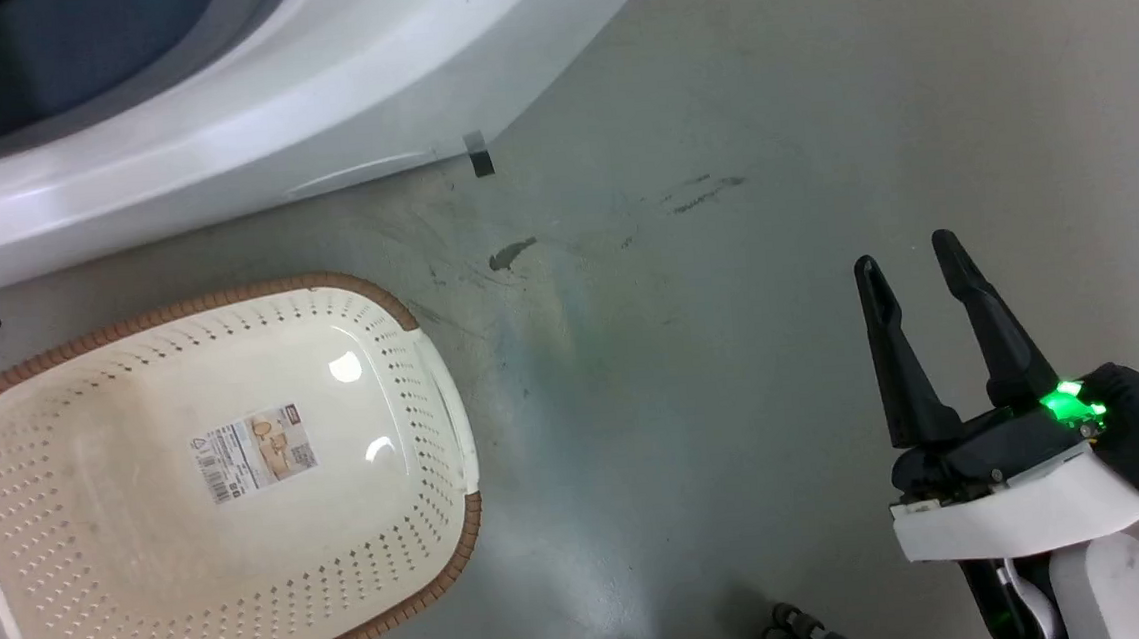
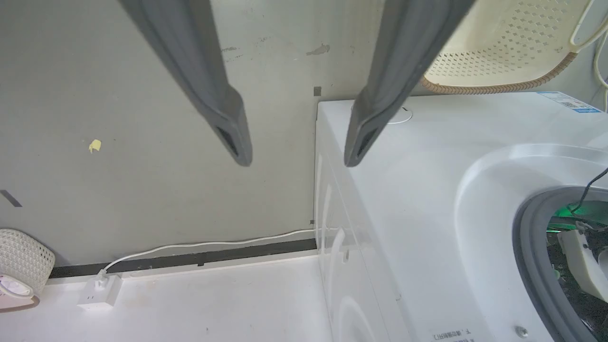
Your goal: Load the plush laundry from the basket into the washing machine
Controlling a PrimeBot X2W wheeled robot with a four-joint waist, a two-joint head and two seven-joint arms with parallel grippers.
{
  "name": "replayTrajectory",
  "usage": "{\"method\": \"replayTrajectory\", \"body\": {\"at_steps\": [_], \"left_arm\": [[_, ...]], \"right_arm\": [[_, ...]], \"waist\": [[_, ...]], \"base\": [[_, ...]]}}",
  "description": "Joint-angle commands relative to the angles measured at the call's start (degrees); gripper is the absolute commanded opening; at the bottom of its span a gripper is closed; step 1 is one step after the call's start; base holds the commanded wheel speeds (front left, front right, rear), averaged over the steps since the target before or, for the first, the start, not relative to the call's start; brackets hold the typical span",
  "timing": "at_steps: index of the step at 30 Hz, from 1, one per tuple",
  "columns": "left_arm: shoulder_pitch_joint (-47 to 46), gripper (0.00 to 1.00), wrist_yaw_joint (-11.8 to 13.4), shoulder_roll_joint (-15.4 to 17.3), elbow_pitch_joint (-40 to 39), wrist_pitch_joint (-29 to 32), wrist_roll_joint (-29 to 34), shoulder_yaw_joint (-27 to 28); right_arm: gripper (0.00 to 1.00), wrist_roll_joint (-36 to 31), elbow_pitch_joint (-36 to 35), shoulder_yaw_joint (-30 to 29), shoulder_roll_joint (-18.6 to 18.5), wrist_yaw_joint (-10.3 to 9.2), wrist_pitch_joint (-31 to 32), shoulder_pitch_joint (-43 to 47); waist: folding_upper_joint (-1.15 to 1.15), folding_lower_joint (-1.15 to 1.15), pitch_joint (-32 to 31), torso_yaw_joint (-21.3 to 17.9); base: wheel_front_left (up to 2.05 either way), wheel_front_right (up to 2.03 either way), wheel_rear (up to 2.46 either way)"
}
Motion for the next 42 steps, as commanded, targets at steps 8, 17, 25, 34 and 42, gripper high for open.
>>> {"method": "replayTrajectory", "body": {"at_steps": [8, 17, 25, 34, 42], "left_arm": [[2.3, 1.00, 0.4, -2.4, 3.7, -6.7, -0.4, -1.9], [11.6, 1.00, 0.4, -9.7, 6.1, -15.6, -4.4, -2.6], [25.4, 1.00, 1.0, -16.8, -2.7, -20.0, -8.8, -2.2], [51.8, 1.00, 6.6, -20.4, -30.5, -20.3, -9.7, 1.6], [68.8, 1.00, 8.6, -22.6, -41.5, -20.3, -6.8, 0.7]], "right_arm": [[1.00, -1.9, 0.5, -2.3, -0.1, -0.05, -0.3, -0.3], [1.00, -6.5, 0.9, -4.5, -0.1, -0.05, -0.3, 2.1], [1.00, -9.6, 0.9, -5.7, -0.1, -0.05, -0.3, 5.1], [1.00, -10.6, 0.8, -7.0, -0.1, -0.05, -0.3, 8.9], [1.00, -10.4, 0.9, -7.9, -0.1, -0.05, -0.3, 12.7]], "waist": [[0.00, -0.01, -7.0, 3.1], [0.00, -0.01, -19.4, 9.7], [0.00, -0.01, -29.6, 15.7], [0.00, -0.01, -36.8, 19.8], [0.00, -0.01, -39.7, 23.0]], "base": [[0.00, 0.00, 0.00], [0.00, 0.00, 0.00], [0.00, 0.00, 0.00], [0.00, 0.00, 0.00], [0.00, 0.00, 0.00]]}}
